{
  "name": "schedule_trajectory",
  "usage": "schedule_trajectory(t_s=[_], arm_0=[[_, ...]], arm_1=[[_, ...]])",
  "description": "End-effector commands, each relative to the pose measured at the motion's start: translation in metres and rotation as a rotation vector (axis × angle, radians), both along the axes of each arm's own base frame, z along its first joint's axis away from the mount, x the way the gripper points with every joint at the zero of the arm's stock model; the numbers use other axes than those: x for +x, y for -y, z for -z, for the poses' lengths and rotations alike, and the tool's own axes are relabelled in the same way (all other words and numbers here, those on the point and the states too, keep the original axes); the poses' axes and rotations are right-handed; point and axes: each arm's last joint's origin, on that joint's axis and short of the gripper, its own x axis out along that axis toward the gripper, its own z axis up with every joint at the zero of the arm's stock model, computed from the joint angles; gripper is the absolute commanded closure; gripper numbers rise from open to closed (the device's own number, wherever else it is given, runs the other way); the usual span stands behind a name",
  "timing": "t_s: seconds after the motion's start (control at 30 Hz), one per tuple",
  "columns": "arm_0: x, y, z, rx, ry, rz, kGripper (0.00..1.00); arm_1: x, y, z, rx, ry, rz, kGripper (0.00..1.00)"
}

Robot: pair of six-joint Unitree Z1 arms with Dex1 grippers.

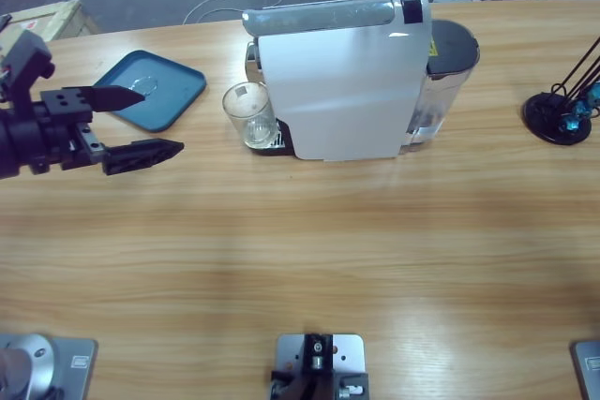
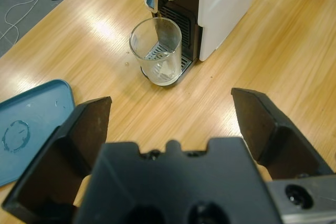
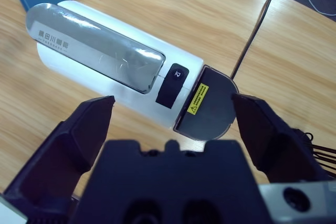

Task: Pour coffee

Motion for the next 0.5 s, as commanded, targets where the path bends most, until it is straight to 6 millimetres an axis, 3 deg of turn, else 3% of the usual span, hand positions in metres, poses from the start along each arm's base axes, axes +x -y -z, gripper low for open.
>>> schedule_trajectory(t_s=[0.03, 0.5], arm_0=[[-0.0083, -0.0033, 0.0055, 0.0, -0.024, 0.012, 0.013], [-0.0083, -0.0033, 0.0092, 0.013, -0.036, 0.013, 0.013]], arm_1=[[0.0055, -0.0107, 0.0134, -0.026, -0.026, -0.013, 0.0], [0.0062, -0.0106, 0.0151, -0.039, -0.029, -0.007, 0.0]])
